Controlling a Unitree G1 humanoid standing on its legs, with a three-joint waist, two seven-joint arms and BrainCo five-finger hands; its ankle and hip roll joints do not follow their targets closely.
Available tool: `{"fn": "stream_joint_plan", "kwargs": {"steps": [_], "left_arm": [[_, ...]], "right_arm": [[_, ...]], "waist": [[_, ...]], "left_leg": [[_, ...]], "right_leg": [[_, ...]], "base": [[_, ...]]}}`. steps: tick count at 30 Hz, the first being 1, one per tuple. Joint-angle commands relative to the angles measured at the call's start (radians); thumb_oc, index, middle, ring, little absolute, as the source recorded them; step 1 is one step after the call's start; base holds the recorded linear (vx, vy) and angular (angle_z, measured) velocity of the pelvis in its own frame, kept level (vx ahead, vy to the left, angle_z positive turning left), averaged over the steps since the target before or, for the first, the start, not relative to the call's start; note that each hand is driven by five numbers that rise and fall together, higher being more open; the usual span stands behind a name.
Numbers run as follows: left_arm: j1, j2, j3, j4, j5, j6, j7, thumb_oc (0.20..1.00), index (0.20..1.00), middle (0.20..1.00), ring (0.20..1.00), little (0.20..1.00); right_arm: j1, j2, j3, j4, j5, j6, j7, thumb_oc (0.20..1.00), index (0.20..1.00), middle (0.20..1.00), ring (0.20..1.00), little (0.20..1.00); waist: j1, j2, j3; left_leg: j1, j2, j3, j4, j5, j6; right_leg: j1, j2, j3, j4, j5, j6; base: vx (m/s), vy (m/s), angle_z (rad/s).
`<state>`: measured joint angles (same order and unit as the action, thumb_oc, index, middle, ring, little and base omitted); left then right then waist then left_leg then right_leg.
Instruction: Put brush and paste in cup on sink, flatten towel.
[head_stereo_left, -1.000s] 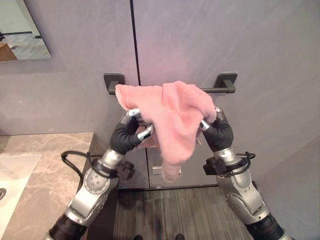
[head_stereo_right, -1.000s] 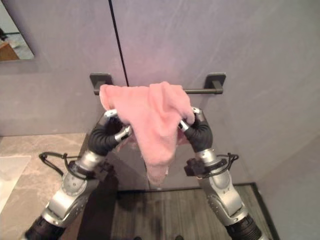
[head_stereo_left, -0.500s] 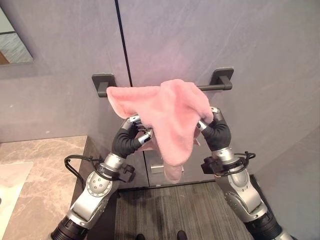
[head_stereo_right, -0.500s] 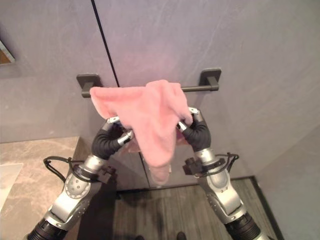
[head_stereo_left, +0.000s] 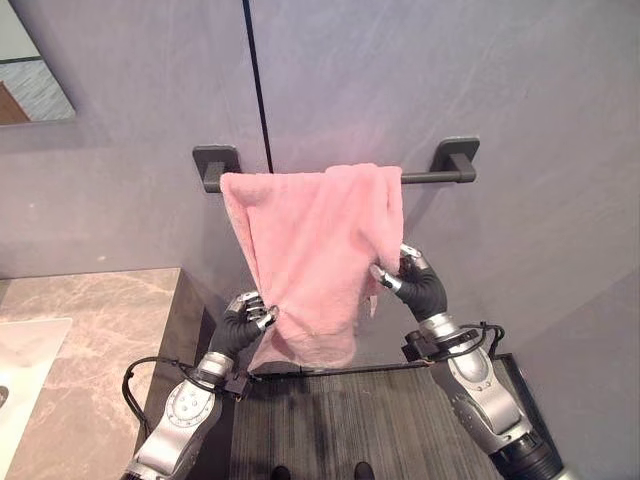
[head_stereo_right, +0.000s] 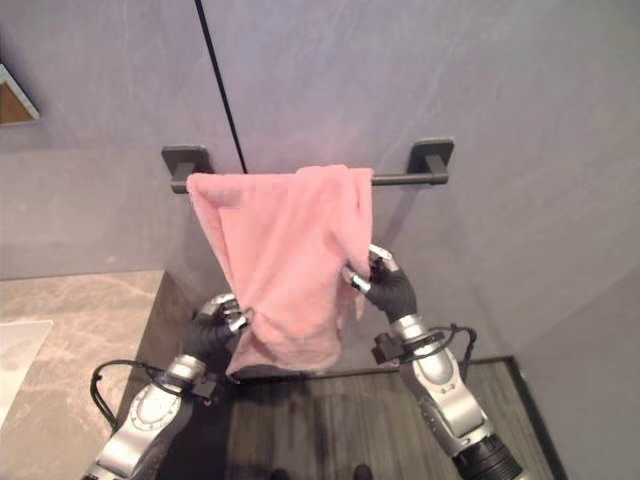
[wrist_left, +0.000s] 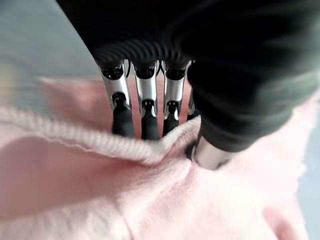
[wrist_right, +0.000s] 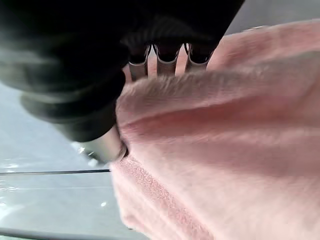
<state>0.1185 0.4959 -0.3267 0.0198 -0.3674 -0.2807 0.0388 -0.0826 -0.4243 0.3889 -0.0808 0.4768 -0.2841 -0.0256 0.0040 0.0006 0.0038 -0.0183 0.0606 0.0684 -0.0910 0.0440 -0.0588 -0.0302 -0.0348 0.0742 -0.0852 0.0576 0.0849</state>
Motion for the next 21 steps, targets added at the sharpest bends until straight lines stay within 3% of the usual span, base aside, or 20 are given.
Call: {"fn": "stream_joint_plan", "kwargs": {"steps": [1,9,16,21], "left_arm": [[-0.051,0.006,0.006,0.050,0.067,-0.024,-0.005,1.000,1.000,1.000,1.000,1.000],[-0.053,0.000,-0.010,0.223,0.190,-0.003,-0.016,1.000,1.000,1.000,1.000,1.000],[0.051,0.059,0.135,0.181,0.256,-0.034,0.001,1.000,1.000,1.000,1.000,1.000],[0.121,0.177,0.322,-0.043,0.477,-0.123,0.145,1.000,1.000,1.000,1.000,1.000]], "right_arm": [[-0.014,0.018,-0.017,-0.002,-0.009,-0.027,0.008,1.000,1.000,1.000,1.000,1.000],[0.012,0.007,-0.042,0.160,-0.148,-0.012,-0.029,1.000,1.000,1.000,1.000,1.000],[0.134,-0.069,-0.218,0.081,-0.292,-0.048,-0.060,1.000,1.000,1.000,1.000,1.000],[0.204,-0.167,-0.369,-0.132,-0.519,-0.131,-0.148,1.000,1.000,1.000,1.000,1.000]], "waist": [[0.019,-0.036,-0.024],[0.011,-0.024,-0.030],[0.001,-0.012,-0.039],[0.001,-0.014,-0.044]], "left_leg": [[0.051,-0.034,0.017,0.004,-0.050,0.007],[0.047,-0.034,0.019,0.004,-0.046,0.006],[0.051,-0.036,0.020,0.004,-0.046,0.005],[0.044,-0.040,0.017,0.004,-0.037,0.003]], "right_leg": [[-0.012,-0.036,-0.042,0.005,0.036,0.053],[-0.018,-0.036,-0.042,0.007,0.040,0.054],[-0.013,-0.041,-0.044,0.010,0.041,0.057],[-0.020,-0.046,-0.047,0.010,0.053,0.063]], "base": [[0.00,0.000,0.00],[0.00,0.000,0.00],[-0.01,-0.001,0.00],[-0.01,0.002,0.02]]}}
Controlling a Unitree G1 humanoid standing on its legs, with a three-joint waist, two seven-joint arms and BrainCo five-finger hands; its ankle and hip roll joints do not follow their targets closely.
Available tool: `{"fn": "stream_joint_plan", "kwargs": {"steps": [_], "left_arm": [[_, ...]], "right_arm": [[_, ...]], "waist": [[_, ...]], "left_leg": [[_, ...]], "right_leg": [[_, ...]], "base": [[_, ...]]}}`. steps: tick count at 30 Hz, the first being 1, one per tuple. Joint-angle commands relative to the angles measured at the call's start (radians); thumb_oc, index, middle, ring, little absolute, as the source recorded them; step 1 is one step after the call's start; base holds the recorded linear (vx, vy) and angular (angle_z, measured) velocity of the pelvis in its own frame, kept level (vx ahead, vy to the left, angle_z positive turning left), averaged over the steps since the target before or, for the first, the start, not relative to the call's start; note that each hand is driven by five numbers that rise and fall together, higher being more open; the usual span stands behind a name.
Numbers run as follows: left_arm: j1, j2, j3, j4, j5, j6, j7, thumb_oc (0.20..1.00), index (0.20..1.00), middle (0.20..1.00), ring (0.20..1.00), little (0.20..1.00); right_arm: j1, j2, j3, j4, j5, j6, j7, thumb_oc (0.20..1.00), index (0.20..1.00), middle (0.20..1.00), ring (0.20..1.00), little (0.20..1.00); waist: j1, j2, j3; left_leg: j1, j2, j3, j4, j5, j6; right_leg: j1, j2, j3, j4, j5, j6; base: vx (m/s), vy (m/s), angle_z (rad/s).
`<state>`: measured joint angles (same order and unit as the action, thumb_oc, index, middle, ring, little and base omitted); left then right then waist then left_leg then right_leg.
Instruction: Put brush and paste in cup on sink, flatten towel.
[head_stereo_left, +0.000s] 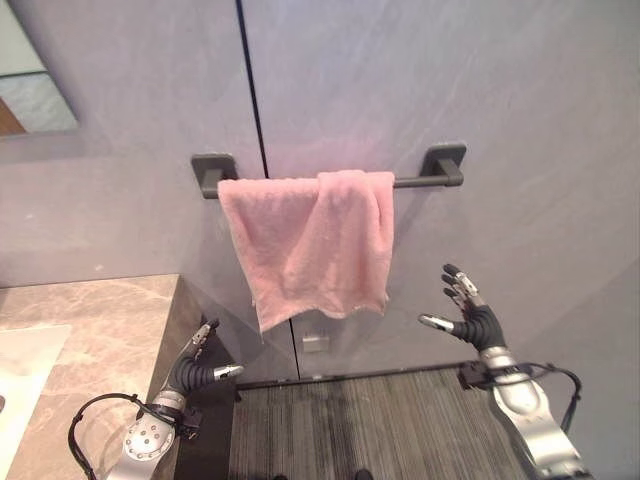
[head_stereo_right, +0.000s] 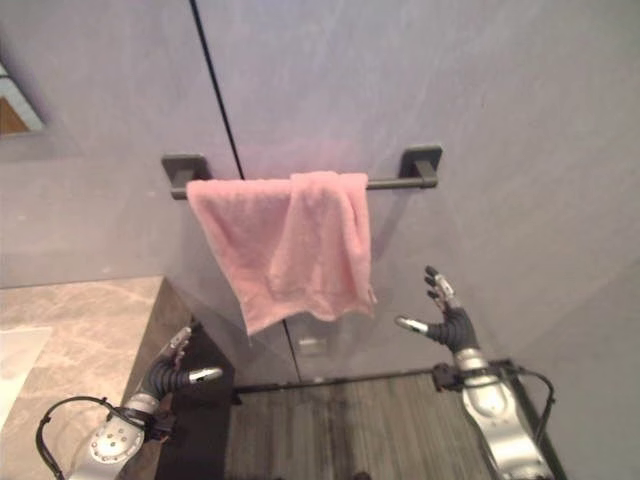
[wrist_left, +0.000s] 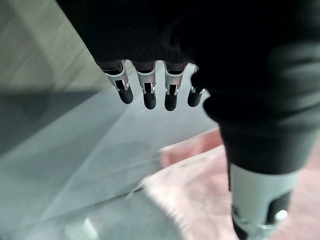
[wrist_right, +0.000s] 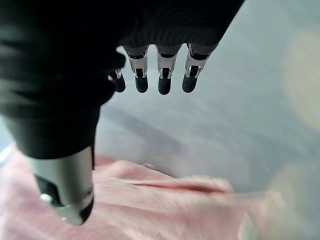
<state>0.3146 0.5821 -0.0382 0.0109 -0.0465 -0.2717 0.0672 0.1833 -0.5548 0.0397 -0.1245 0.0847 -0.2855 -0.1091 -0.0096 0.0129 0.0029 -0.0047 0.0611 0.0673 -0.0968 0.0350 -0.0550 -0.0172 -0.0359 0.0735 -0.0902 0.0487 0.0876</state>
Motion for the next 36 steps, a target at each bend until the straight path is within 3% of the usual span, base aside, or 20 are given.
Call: {"fn": "stream_joint_plan", "kwargs": {"steps": [1,4,6,7,10,15,20,26,36], "left_arm": [[-0.071,0.090,0.035,-0.038,0.158,-0.131,0.118,1.000,1.000,1.000,1.000,1.000],[-0.028,0.216,0.158,-0.183,0.344,-0.164,0.206,1.000,1.000,1.000,1.000,1.000],[-0.019,0.245,0.177,-0.208,0.380,-0.165,0.227,1.000,1.000,1.000,1.000,1.000],[0.014,0.341,0.237,-0.260,0.508,-0.159,0.278,1.000,1.000,1.000,1.000,1.000],[0.053,0.464,0.313,-0.348,0.572,-0.188,0.310,1.000,1.000,1.000,1.000,1.000],[0.051,0.586,0.333,-0.366,0.611,-0.185,0.319,1.000,1.000,1.000,1.000,1.000],[0.031,0.626,0.347,-0.372,0.635,-0.183,0.326,1.000,1.000,1.000,1.000,1.000],[-0.166,0.694,0.223,-0.353,0.668,-0.174,0.334,1.000,1.000,1.000,1.000,1.000],[-0.345,0.749,0.137,-0.359,0.698,-0.172,0.352,1.000,1.000,1.000,1.000,1.000]], "right_arm": [[-0.060,-0.036,-0.019,-0.091,-0.128,-0.128,-0.064,1.000,1.000,1.000,1.000,1.000],[-0.062,-0.153,-0.091,-0.272,-0.225,-0.172,-0.074,1.000,1.000,1.000,1.000,1.000],[-0.072,-0.178,-0.093,-0.290,-0.240,-0.178,-0.087,1.000,1.000,1.000,1.000,1.000],[-0.084,-0.228,-0.087,-0.332,-0.246,-0.192,-0.087,1.000,1.000,1.000,1.000,1.000],[-0.121,-0.363,-0.065,-0.389,-0.255,-0.199,-0.083,1.000,1.000,1.000,1.000,1.000],[-0.237,-0.531,0.029,-0.386,-0.280,-0.185,-0.085,1.000,1.000,1.000,1.000,1.000],[-0.326,-0.601,0.082,-0.374,-0.335,-0.168,-0.088,1.000,1.000,1.000,1.000,1.000],[-0.470,-0.600,0.189,-0.323,-0.368,-0.146,-0.098,1.000,1.000,1.000,1.000,1.000],[-0.550,-0.582,0.233,-0.283,-0.403,-0.127,-0.109,1.000,1.000,1.000,1.000,1.000]], "waist": [[0.014,-0.027,-0.044],[0.018,-0.032,-0.048],[0.019,-0.035,-0.049],[0.025,-0.036,-0.049],[0.029,-0.043,-0.052],[0.041,-0.051,-0.038],[0.040,-0.057,-0.024],[0.031,-0.056,-0.009],[0.022,-0.042,-0.001]], "left_leg": [[0.031,-0.040,0.018,0.009,-0.028,-0.001],[0.028,-0.040,0.017,0.009,-0.028,-0.004],[0.028,-0.040,0.017,0.009,-0.028,-0.005],[0.027,-0.039,0.016,0.009,-0.029,-0.006],[0.027,-0.036,0.011,0.009,-0.038,-0.010],[0.019,-0.032,0.002,0.009,-0.032,-0.016],[0.004,-0.030,-0.004,0.009,-0.025,-0.020],[-0.015,-0.028,-0.011,0.009,-0.019,-0.022],[-0.033,-0.030,-0.004,0.009,-0.018,-0.023]], "right_leg": [[-0.033,-0.045,-0.046,0.016,0.062,0.060],[-0.036,-0.047,-0.047,0.016,0.065,0.065],[-0.035,-0.047,-0.047,0.016,0.066,0.066],[-0.037,-0.046,-0.050,0.016,0.067,0.067],[-0.036,-0.045,-0.053,0.012,0.061,0.069],[-0.043,-0.045,-0.060,0.012,0.065,0.069],[-0.053,-0.047,-0.067,0.010,0.069,0.071],[-0.065,-0.049,-0.075,0.009,0.071,0.070],[-0.086,-0.050,-0.064,0.006,0.075,0.072]], "base": [[0.00,0.000,0.00],[0.00,0.000,0.00],[0.00,0.000,0.00],[0.00,0.000,0.00],[0.00,0.000,0.00],[-0.02,-0.002,0.01],[-0.01,-0.001,0.00],[-0.01,-0.007,0.11],[0.00,0.001,-0.01]]}}
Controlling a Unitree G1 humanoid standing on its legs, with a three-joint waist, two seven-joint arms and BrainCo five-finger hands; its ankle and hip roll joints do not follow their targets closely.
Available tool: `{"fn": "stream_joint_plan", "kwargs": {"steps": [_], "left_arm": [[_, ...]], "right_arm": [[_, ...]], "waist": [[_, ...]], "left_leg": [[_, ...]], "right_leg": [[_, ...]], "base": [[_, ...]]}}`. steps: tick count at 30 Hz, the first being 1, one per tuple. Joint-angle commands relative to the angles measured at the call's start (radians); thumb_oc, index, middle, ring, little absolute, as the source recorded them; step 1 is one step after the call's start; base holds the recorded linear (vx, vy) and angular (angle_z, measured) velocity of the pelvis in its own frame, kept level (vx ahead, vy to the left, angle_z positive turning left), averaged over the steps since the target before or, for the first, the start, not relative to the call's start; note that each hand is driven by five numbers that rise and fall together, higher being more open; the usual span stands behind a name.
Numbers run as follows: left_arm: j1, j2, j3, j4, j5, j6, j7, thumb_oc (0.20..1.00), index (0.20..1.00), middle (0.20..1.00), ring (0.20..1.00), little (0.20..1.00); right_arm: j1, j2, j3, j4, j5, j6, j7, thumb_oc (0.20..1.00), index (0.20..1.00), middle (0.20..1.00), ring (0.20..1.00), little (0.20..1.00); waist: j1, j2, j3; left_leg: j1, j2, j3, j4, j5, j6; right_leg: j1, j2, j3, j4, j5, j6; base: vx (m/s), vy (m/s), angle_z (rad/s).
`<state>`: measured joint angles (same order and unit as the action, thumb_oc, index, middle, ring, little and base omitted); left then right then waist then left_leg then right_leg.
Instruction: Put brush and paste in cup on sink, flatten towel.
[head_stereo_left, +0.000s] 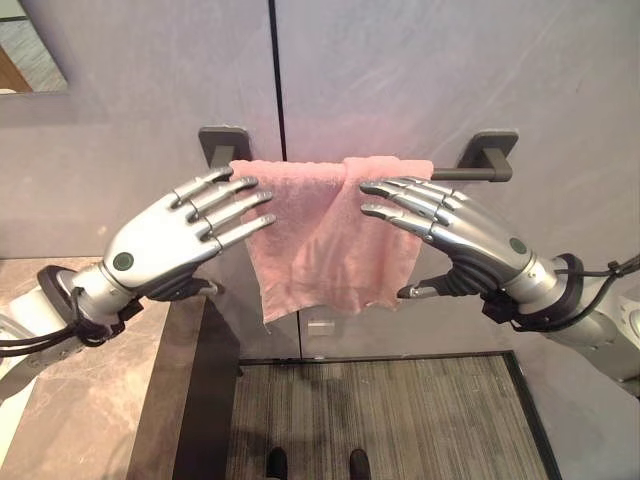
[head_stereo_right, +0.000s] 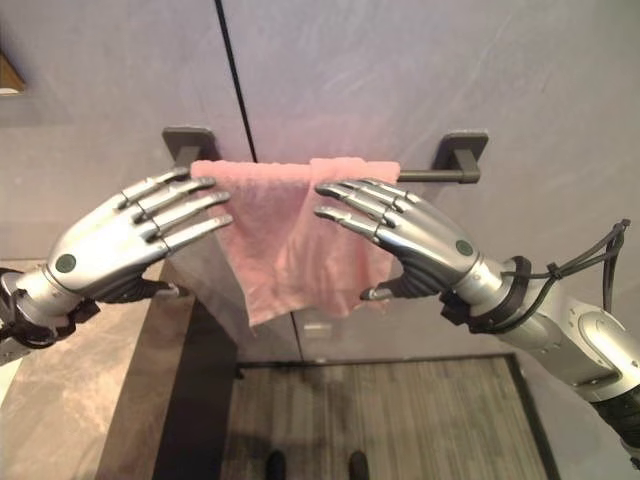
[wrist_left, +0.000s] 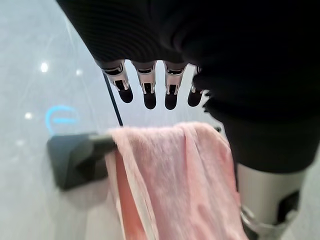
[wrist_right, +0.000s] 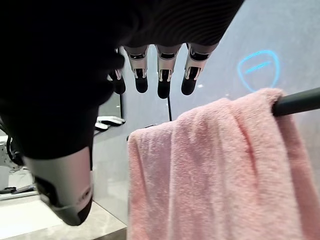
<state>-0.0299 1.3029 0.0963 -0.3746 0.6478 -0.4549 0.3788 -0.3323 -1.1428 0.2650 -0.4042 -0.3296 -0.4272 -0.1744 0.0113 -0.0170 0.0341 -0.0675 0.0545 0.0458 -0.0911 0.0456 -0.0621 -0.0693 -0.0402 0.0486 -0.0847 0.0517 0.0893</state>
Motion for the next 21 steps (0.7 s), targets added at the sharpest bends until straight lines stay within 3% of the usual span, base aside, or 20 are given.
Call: {"fn": "stream_joint_plan", "kwargs": {"steps": [1,12,21], "left_arm": [[-0.004,0.028,-0.001,0.028,0.003,0.011,0.040,1.000,1.000,1.000,1.000,1.000],[-0.057,0.011,-0.035,0.083,-0.008,0.032,0.034,1.000,1.000,1.000,1.000,1.000],[-0.033,0.008,0.016,0.146,-0.010,0.065,0.048,1.000,1.000,1.000,1.000,1.000]], "right_arm": [[-0.035,0.006,0.009,-0.002,0.011,0.015,-0.044,1.000,1.000,1.000,1.000,1.000],[-0.010,0.023,-0.035,0.046,0.002,0.032,-0.054,1.000,1.000,1.000,1.000,1.000],[-0.023,0.019,-0.099,0.074,-0.014,0.050,-0.091,1.000,1.000,1.000,1.000,1.000]], "waist": [[0.001,-0.012,-0.032],[-0.001,-0.004,-0.024],[0.000,-0.007,-0.008]], "left_leg": [[0.029,-0.023,0.017,0.004,-0.029,-0.016],[0.014,-0.021,0.015,0.004,-0.025,-0.018],[-0.019,-0.018,0.010,0.004,-0.016,-0.023]], "right_leg": [[-0.034,-0.045,-0.040,0.000,0.072,0.071],[-0.048,-0.043,-0.040,0.000,0.071,0.068],[-0.075,-0.039,-0.050,-0.001,0.072,0.065]], "base": [[0.00,0.000,0.00],[0.00,-0.002,-0.01],[0.01,-0.004,0.00]]}}
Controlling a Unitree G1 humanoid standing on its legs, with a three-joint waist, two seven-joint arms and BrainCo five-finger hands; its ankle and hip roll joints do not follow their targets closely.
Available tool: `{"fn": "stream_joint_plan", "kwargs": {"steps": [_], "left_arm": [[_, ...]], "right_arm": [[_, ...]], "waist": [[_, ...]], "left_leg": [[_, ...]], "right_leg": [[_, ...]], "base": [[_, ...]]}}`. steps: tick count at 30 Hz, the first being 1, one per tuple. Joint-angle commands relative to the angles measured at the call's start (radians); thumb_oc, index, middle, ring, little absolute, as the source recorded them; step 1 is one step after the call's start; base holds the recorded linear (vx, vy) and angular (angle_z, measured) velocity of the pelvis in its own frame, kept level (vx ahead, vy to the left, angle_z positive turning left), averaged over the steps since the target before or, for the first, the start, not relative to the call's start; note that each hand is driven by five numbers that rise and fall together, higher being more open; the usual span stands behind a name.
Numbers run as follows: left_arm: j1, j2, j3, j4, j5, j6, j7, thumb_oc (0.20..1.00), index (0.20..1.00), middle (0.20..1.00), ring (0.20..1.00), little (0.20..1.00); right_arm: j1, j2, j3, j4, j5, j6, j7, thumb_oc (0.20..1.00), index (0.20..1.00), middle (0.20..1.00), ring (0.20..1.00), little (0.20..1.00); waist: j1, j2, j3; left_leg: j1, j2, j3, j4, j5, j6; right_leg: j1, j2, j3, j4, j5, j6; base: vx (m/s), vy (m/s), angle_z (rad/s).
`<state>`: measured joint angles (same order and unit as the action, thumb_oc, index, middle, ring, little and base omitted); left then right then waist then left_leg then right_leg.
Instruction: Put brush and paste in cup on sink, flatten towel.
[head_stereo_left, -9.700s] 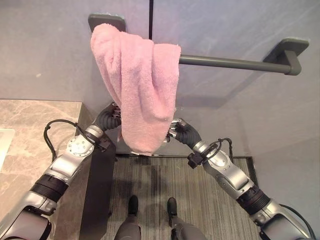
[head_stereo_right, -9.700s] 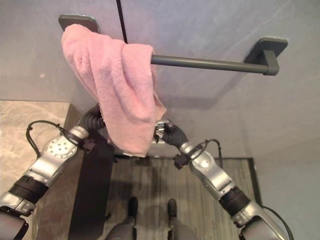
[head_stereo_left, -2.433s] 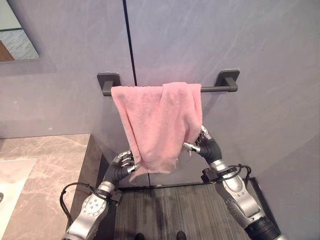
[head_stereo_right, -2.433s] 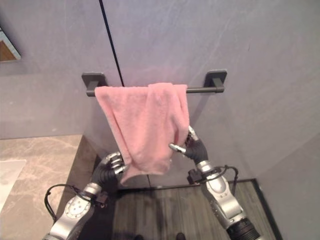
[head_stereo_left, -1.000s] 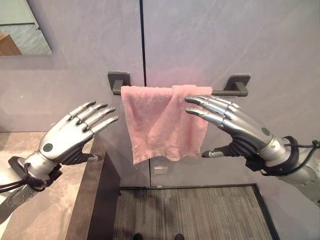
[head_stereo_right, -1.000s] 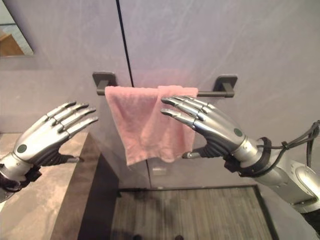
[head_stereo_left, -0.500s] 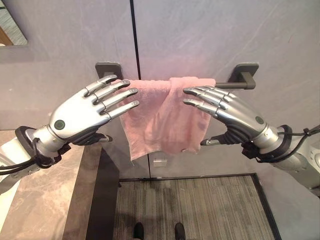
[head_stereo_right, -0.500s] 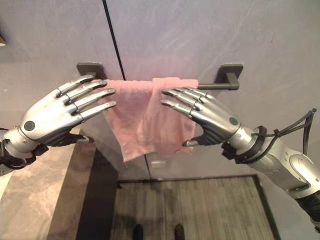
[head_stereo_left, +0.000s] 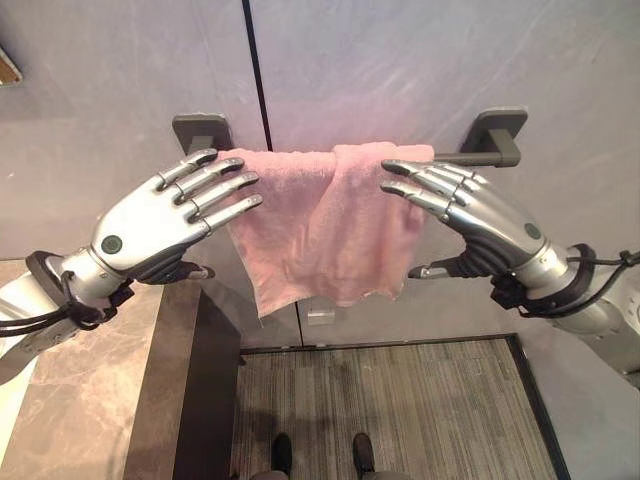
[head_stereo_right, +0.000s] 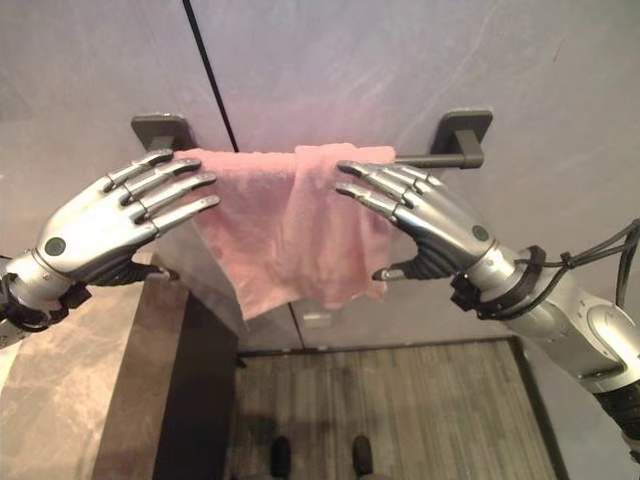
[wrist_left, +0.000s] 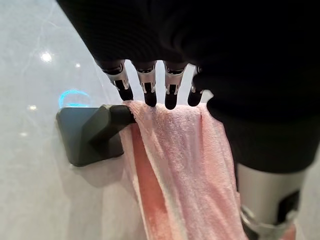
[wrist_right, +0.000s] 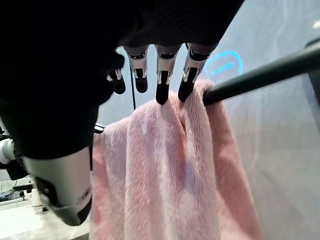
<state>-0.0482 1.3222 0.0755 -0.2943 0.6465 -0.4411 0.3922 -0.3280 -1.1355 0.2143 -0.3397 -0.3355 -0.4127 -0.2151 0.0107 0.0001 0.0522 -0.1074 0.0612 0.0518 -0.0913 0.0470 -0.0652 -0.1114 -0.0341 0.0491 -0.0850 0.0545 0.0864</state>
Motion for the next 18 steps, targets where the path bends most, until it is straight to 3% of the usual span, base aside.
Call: {"fn": "stream_joint_plan", "kwargs": {"steps": [1,9,18], "left_arm": [[-0.015,-0.013,0.040,0.069,-0.008,0.053,0.037,1.000,1.000,1.000,1.000,1.000],[-0.018,-0.034,0.058,0.084,-0.010,0.066,0.044,1.000,1.000,1.000,1.000,1.000],[-0.046,-0.062,0.070,0.110,-0.046,0.086,0.011,1.000,1.000,1.000,1.000,1.000]], "right_arm": [[-0.031,0.015,-0.050,0.006,-0.011,0.035,-0.057,1.000,1.000,1.000,1.000,1.000],[-0.040,0.036,-0.049,0.047,-0.043,0.050,-0.065,1.000,1.000,1.000,1.000,1.000],[-0.095,0.007,-0.023,0.148,-0.046,0.109,0.005,1.000,1.000,1.000,1.000,1.000]], "waist": [[0.002,-0.025,-0.027],[0.001,-0.031,-0.029],[0.004,-0.030,-0.013]], "left_leg": [[0.021,-0.024,0.002,0.004,-0.019,-0.020],[0.027,-0.022,-0.003,0.004,-0.027,-0.021],[0.014,-0.020,-0.003,0.004,-0.023,-0.022]], "right_leg": [[-0.033,-0.045,-0.051,-0.001,0.067,0.068],[-0.024,-0.044,-0.053,-0.001,0.058,0.066],[-0.037,-0.045,-0.054,-0.002,0.057,0.064]], "base": [[0.04,-0.005,0.02],[0.03,-0.004,0.01],[0.00,0.000,0.00]]}}
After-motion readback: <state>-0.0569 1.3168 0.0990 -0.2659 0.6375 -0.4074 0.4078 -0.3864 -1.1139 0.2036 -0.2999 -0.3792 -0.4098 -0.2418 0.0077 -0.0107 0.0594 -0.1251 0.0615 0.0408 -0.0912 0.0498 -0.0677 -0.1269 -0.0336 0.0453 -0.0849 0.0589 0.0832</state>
